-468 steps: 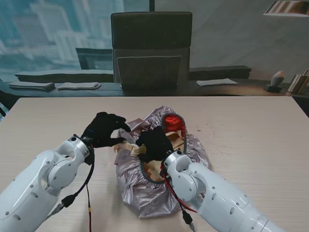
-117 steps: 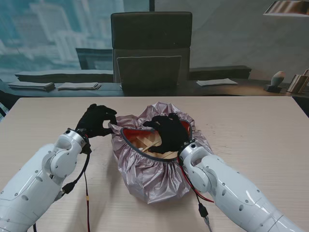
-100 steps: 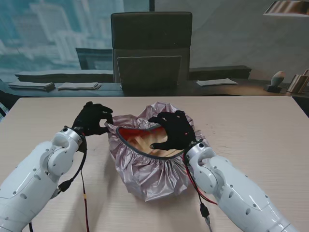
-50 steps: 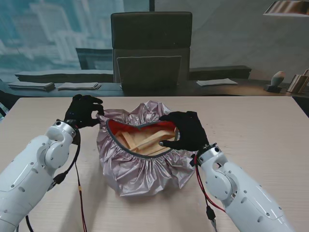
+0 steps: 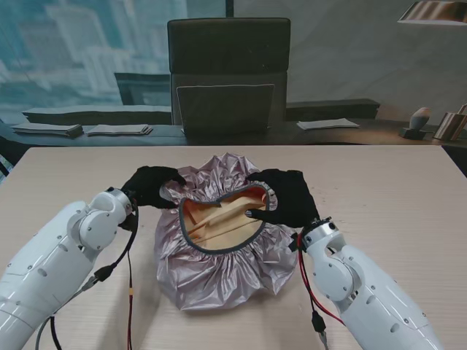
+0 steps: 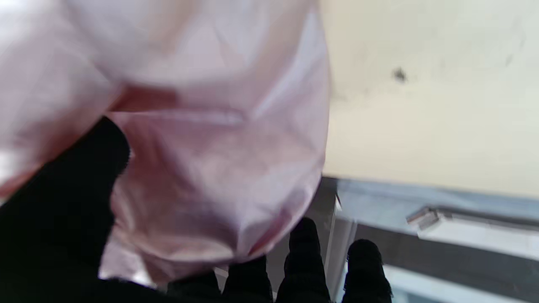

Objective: Fit a rain cover over a backpack

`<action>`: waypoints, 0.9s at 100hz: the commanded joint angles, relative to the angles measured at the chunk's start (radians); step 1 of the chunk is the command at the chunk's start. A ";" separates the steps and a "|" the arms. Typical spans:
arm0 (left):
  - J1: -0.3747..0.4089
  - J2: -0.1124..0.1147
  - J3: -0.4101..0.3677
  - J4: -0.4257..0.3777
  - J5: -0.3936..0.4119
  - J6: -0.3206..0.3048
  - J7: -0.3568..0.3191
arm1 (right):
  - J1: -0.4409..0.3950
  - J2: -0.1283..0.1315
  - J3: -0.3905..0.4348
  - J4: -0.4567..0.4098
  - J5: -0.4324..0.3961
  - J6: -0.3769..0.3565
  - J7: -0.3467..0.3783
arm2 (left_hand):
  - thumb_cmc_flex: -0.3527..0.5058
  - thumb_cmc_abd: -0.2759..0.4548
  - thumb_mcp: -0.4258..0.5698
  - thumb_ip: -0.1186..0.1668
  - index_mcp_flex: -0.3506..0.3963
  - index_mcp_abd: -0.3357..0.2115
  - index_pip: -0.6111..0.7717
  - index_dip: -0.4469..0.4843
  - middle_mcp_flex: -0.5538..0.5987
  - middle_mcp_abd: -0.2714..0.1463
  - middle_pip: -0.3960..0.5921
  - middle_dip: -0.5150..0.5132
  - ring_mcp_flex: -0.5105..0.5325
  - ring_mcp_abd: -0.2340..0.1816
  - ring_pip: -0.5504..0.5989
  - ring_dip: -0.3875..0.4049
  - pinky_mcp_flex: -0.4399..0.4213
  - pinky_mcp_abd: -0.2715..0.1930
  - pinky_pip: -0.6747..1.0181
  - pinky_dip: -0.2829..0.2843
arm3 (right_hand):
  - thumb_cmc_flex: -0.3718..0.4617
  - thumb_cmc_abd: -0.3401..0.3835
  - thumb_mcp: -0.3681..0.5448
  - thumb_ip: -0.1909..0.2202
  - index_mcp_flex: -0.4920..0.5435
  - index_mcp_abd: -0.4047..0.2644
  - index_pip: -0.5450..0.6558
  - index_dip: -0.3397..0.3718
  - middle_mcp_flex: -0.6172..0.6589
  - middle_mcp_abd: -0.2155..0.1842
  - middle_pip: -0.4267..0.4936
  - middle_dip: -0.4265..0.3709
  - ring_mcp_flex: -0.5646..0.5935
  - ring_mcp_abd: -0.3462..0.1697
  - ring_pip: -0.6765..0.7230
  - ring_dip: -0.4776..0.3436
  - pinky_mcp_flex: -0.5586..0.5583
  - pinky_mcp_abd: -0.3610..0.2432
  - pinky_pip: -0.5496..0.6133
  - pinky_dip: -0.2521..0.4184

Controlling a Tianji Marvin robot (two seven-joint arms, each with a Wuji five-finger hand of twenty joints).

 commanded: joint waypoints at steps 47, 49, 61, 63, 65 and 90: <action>0.269 0.070 -0.262 -0.443 0.001 0.032 -0.401 | -0.014 -0.004 0.037 -0.006 0.007 -0.028 0.005 | -0.026 -0.110 0.032 -0.007 -0.087 0.197 -0.576 -0.339 -0.139 0.101 -0.268 -0.224 -0.105 -0.009 -0.286 -0.175 -0.014 -0.018 -0.282 -0.010 | -0.033 0.020 -0.024 0.050 0.022 -0.010 -0.023 -0.012 0.032 0.023 -0.030 -0.012 0.025 0.003 -0.015 -0.006 -0.007 -0.014 0.006 -0.041; 0.278 0.069 -0.273 -0.455 0.003 0.028 -0.400 | -0.014 -0.005 0.038 -0.006 0.008 -0.029 0.005 | -0.028 -0.108 0.031 -0.006 -0.087 0.194 -0.574 -0.339 -0.138 0.100 -0.266 -0.222 -0.104 -0.009 -0.284 -0.174 -0.014 -0.018 -0.282 -0.010 | -0.034 0.020 -0.024 0.050 0.021 -0.010 -0.023 -0.012 0.032 0.023 -0.030 -0.012 0.025 0.002 -0.015 -0.006 -0.007 -0.014 0.006 -0.041; 0.331 0.066 -0.330 -0.523 0.061 0.010 -0.388 | -0.014 -0.004 0.037 -0.005 0.009 -0.033 0.007 | 0.051 -0.029 -0.044 0.020 -0.088 0.184 -0.563 -0.305 -0.134 0.097 -0.258 -0.176 -0.103 -0.007 -0.265 -0.119 -0.014 -0.019 -0.261 0.013 | -0.034 0.022 -0.024 0.051 0.021 -0.012 -0.024 -0.012 0.033 0.022 -0.030 -0.012 0.027 0.003 -0.015 -0.006 -0.008 -0.013 0.008 -0.044; 0.338 0.063 -0.337 -0.523 0.065 0.004 -0.365 | -0.015 -0.004 0.037 -0.005 0.009 -0.034 0.008 | 0.073 -0.003 -0.075 0.030 -0.089 0.183 -0.554 -0.281 -0.133 0.097 -0.251 -0.148 -0.103 -0.006 -0.251 -0.092 -0.004 -0.016 -0.254 0.022 | -0.033 0.022 -0.023 0.051 0.022 -0.012 -0.023 -0.012 0.033 0.022 -0.031 -0.012 0.027 0.004 -0.016 -0.007 -0.007 -0.013 0.008 -0.044; 0.343 0.059 -0.341 -0.520 0.061 -0.003 -0.326 | -0.015 -0.004 0.037 -0.005 0.010 -0.035 0.009 | 0.084 0.012 -0.083 0.035 -0.084 0.181 -0.548 -0.267 -0.128 0.094 -0.247 -0.133 -0.099 -0.006 -0.244 -0.080 0.006 -0.016 -0.249 0.027 | -0.033 0.022 -0.024 0.051 0.022 -0.011 -0.023 -0.012 0.034 0.023 -0.031 -0.012 0.027 0.004 -0.016 -0.007 -0.007 -0.013 0.009 -0.044; 0.361 0.005 -0.279 -0.471 -0.132 -0.027 -0.054 | -0.040 -0.012 0.050 -0.042 0.076 -0.062 0.032 | 0.012 0.148 -0.259 0.039 -0.069 0.159 -0.504 -0.222 -0.121 0.076 -0.237 -0.054 -0.096 -0.008 -0.242 -0.068 0.021 -0.032 -0.242 0.041 | -0.024 0.046 -0.039 0.049 0.021 0.012 -0.025 -0.017 0.038 0.012 -0.053 -0.021 0.032 -0.017 -0.045 -0.021 0.000 -0.043 0.022 -0.061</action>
